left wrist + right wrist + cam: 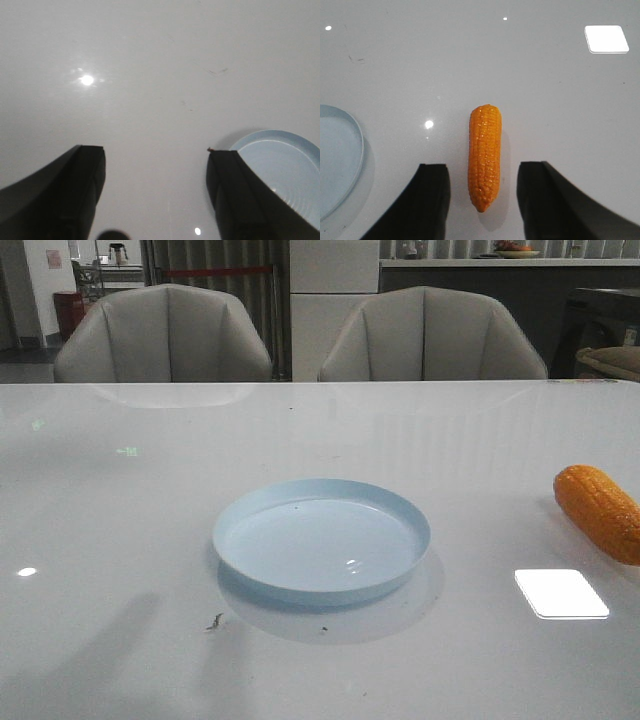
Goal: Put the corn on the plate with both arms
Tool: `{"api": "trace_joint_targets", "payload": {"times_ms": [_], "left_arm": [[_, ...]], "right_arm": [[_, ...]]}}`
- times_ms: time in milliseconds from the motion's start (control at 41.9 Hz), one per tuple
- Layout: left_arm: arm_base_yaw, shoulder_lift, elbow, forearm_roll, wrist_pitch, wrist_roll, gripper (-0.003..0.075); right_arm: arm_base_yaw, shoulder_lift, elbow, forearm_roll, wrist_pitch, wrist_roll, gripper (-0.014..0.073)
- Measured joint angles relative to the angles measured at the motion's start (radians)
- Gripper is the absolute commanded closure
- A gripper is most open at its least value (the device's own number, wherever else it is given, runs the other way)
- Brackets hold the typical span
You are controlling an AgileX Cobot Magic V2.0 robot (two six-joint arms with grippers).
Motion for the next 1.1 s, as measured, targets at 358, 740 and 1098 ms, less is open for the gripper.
{"api": "trace_joint_targets", "payload": {"times_ms": [358,740,1098], "left_arm": [[0.126,-0.509,0.605,0.149,-0.323,-0.069,0.0230],[0.159,-0.950,1.321,0.139,-0.711,-0.093,0.0230],[0.159,-1.017,1.387,0.116,-0.757,-0.095,0.0230]], "right_arm": [[0.000,0.000,0.000,0.000,0.038,0.000,0.0167],[0.000,0.001,0.000,0.002,0.060,0.000,0.0167],[0.000,0.192,-0.267,-0.012,0.245,0.000,0.0167]]}}
